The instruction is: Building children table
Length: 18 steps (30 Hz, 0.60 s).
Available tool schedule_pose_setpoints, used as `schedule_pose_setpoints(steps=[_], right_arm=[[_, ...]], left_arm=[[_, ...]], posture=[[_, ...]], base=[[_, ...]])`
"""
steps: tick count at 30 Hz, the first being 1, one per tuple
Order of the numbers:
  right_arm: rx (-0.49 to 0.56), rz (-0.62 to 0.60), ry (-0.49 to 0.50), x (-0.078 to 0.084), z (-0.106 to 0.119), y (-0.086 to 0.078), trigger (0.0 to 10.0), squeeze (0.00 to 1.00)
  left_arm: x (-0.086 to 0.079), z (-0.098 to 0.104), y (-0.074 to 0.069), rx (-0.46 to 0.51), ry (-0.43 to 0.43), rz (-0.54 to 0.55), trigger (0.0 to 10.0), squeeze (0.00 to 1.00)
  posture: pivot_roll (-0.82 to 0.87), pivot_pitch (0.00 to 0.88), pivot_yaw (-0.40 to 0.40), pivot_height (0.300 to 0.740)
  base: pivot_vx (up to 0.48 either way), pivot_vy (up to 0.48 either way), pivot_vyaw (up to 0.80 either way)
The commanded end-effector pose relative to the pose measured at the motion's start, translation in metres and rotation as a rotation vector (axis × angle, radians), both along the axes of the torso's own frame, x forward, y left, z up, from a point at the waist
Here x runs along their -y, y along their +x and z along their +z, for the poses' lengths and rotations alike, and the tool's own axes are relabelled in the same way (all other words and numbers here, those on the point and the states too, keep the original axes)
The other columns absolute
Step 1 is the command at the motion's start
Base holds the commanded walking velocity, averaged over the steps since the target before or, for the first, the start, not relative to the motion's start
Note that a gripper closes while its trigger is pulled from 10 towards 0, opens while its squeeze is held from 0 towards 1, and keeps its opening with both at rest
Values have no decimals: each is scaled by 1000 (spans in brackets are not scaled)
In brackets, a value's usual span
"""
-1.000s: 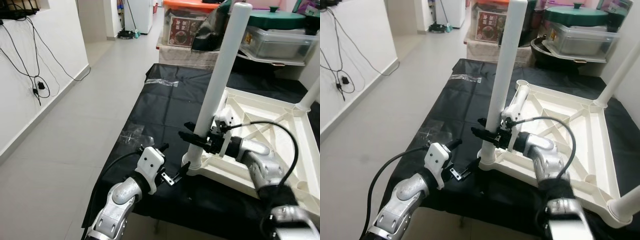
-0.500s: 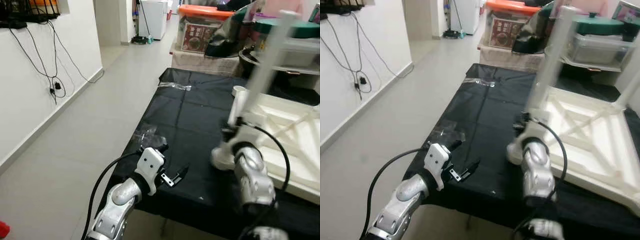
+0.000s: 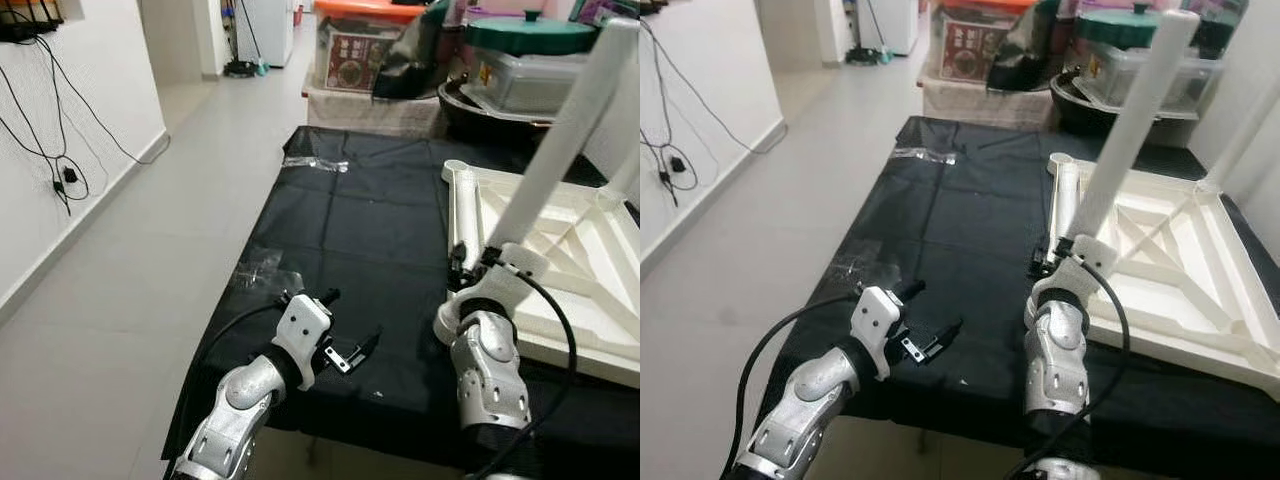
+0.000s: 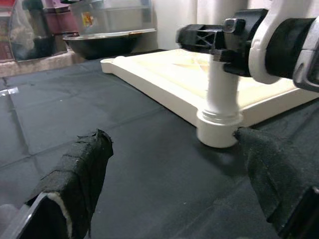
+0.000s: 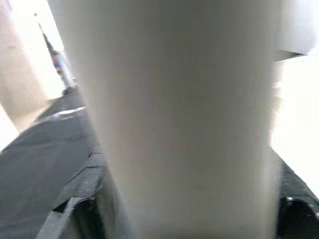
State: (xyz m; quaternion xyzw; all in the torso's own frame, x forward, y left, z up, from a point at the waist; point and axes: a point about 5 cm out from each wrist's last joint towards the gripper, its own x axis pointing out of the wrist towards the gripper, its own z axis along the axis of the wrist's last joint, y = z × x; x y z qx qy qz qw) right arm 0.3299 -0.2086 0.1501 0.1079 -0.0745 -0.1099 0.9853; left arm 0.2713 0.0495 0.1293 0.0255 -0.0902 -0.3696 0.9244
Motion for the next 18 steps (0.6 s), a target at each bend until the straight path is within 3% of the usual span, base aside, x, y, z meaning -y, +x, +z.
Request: schedule_pose_setpoints(steps=[1,3,4,5,7,9,10,12,14,15,16,18], right_arm=[[48,175,-2,5,6,8,10000,0],[44,236,-7,9,10,9,10000,0],[30,345,-34,14,15,9,10000,0],[30,345,-34,14,15,9,10000,0],[5,489,-59,18,22,8,10000,0],[5,489,-59,18,22,8,10000,0],[-21,708,-117,18,29,9,10000,0],[-21,708,-117,18,29,9,10000,0],[-37,781,-144,18,31,10,10000,0],[-52,884,-168,15,31,10,10000,0],[-52,884,-168,15,31,10,10000,0],[-77,1136,-184,4,29,8,10000,0]], left_arm=[[0,-1,0,-9,5,0,10000,0],[0,-1,0,-9,5,0,10000,0],[0,-1,0,-9,6,-2,10000,0],[0,-1,0,-9,6,-2,10000,0],[0,-1,0,-9,7,-3,10000,0],[0,-1,0,-9,7,-3,10000,0],[-1,-2,0,-9,9,-4,10000,0],[-1,-2,0,-9,9,-4,10000,0],[-1,-2,0,-9,11,-4,10000,0],[-1,-2,0,-9,13,-5,10000,0],[-1,-2,0,-9,13,-5,10000,0],[-1,-3,-1,-6,20,-6,10000,0]], posture=[[45,0,-58,740],[45,0,-58,740],[45,0,-58,740],[45,0,-58,740],[45,0,-58,740],[45,0,-58,740],[61,0,-63,740],[61,0,-63,740],[61,0,-63,740],[77,0,-71,740],[77,0,-71,740],[112,0,-91,740]], base=[[0,0,0],[0,0,0],[0,0,0],[0,0,0],[0,0,0],[0,0,0],[0,0,0],[0,0,0],[0,0,0],[0,0,0],[0,0,0],[0,0,0]])
